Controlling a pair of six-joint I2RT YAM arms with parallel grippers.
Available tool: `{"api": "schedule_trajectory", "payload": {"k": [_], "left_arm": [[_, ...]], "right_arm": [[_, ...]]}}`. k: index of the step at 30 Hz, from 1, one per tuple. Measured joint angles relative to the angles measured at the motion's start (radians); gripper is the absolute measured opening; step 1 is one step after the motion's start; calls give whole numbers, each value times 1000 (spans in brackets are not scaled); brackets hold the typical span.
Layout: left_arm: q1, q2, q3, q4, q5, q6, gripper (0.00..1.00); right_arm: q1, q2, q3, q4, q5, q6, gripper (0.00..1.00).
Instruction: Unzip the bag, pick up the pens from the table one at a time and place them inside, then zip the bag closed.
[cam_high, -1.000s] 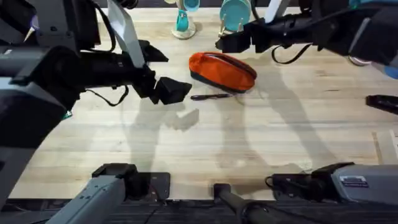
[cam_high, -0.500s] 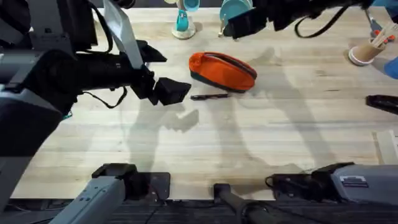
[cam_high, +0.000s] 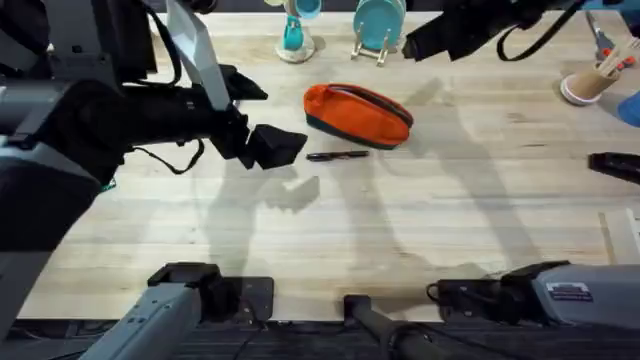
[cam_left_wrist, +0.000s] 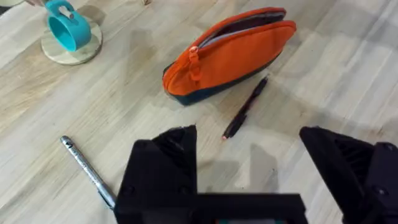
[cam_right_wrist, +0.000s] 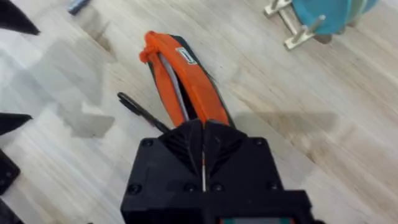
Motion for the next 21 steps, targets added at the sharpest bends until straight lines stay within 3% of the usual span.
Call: {"api": "schedule_trajectory", "payload": {"k": [21], "left_arm": [[0,0,0,0,0,0,993]], "right_arm": [[1,49,0,-69,39,-98,30]]}}
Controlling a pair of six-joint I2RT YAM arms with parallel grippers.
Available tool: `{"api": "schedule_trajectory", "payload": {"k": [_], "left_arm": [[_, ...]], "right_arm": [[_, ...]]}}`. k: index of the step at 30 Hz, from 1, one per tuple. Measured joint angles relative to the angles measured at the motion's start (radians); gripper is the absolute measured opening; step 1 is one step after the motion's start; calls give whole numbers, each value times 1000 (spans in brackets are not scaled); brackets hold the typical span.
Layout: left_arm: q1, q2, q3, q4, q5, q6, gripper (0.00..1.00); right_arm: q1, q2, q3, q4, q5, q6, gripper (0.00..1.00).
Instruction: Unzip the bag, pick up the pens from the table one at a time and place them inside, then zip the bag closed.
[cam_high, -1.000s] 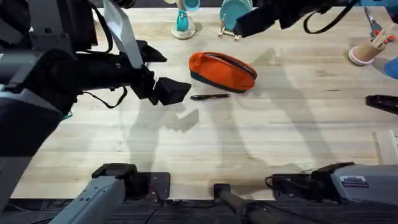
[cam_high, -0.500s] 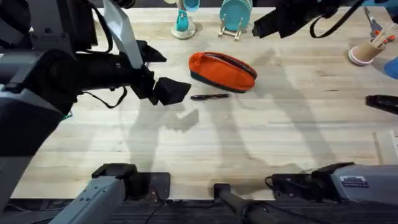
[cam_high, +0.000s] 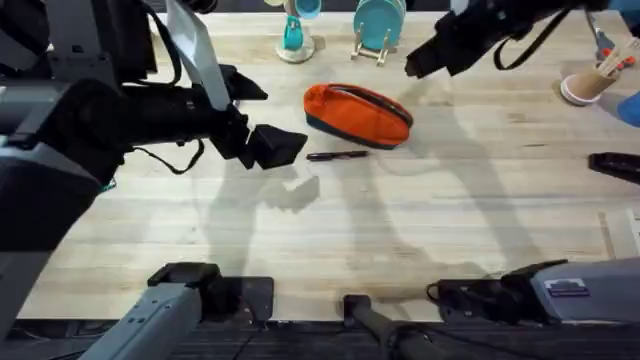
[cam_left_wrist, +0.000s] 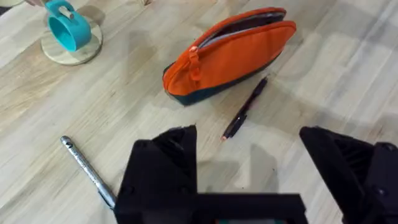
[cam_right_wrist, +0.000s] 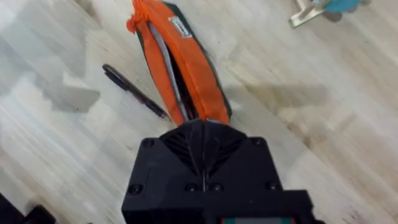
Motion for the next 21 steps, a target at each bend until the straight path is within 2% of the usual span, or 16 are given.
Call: {"api": "schedule_trajectory", "payload": {"k": [21], "left_arm": [[0,0,0,0,0,0,993]], "right_arm": [[49,171,0,-8,3,-8,30]]}}
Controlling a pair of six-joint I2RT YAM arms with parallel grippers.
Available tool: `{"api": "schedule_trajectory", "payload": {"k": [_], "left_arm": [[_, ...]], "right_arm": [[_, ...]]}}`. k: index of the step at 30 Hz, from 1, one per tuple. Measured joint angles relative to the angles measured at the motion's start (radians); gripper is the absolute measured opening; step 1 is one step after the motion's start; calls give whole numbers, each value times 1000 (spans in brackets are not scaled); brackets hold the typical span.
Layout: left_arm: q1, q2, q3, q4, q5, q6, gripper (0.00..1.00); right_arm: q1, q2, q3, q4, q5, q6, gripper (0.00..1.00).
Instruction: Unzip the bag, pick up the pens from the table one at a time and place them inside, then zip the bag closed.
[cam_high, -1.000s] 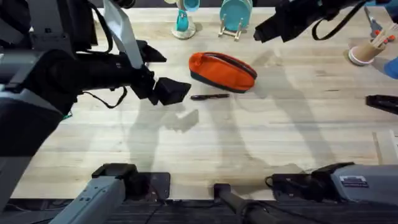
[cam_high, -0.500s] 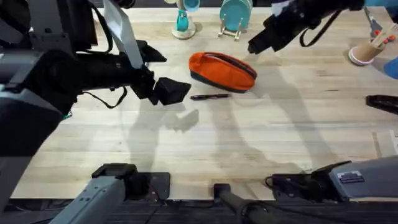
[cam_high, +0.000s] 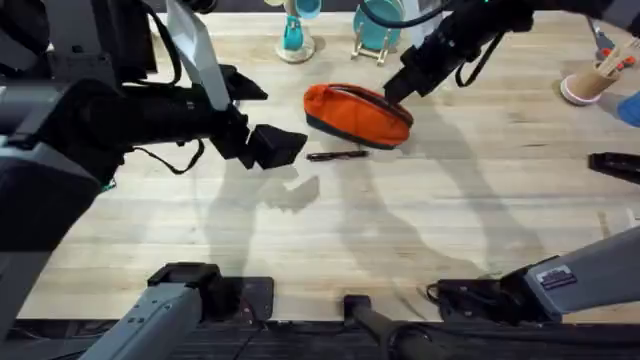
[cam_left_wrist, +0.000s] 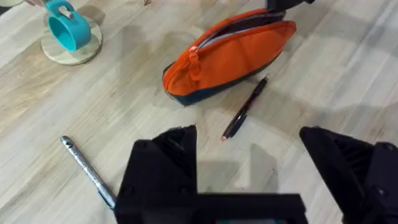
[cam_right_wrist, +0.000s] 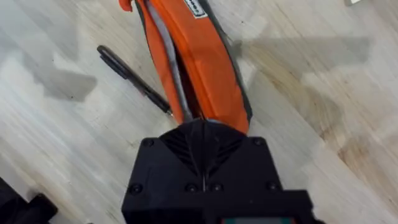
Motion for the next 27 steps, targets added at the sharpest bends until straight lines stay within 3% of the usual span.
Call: {"api": "schedule_trajectory", "payload": {"k": [27], "left_arm": [[0,0,0,0,0,0,993]], "right_arm": [[2,129,0,62,0,-11,36]]}}
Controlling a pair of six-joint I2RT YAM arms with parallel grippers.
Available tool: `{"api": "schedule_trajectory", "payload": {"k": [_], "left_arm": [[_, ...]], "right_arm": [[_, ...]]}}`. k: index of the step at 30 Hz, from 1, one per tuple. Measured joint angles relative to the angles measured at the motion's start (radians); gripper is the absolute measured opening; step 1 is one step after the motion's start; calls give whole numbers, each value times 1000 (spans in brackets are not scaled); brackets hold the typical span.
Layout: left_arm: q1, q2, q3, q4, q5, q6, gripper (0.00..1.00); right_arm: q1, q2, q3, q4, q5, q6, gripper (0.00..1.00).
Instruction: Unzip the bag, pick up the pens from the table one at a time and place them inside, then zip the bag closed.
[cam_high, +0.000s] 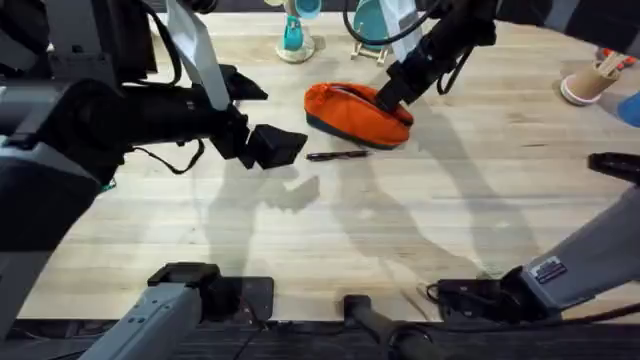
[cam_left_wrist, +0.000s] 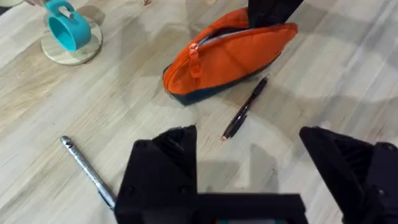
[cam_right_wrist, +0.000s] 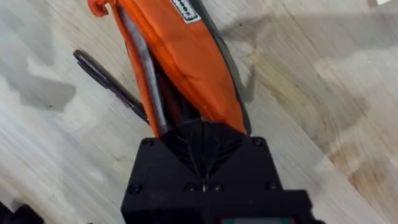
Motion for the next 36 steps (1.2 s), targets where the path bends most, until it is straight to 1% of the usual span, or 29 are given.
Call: {"api": "schedule_trajectory", "payload": {"k": [6,7,8,9,10,13,14,15,17,36], "left_arm": [[0,0,0,0,0,0,993],[0,0,0,0,0,0,993],[0,0,0,0,0,0,993],[0,0,0,0,0,0,992],[0,0,0,0,0,0,993],[0,0,0,0,0,0,993],[0,0,0,0,0,0,993],[0,0,0,0,0,0,993],[0,0,0,0,0,0,993],[0,0,0,0,0,0,993]], "right_arm": [[1,0,0,0,0,0,78],[1,0,0,0,0,-1,104],[2,0,0,0,-1,0,155],[2,0,0,-1,-1,0,242],[3,0,0,-2,-4,-3,416],[10,0,0,-2,-16,-4,830],[13,0,0,-3,-20,-9,952],[15,0,0,-4,-22,-9,984],[15,0,0,-4,-23,-11,997],[15,0,0,-5,-23,-10,997]]}}
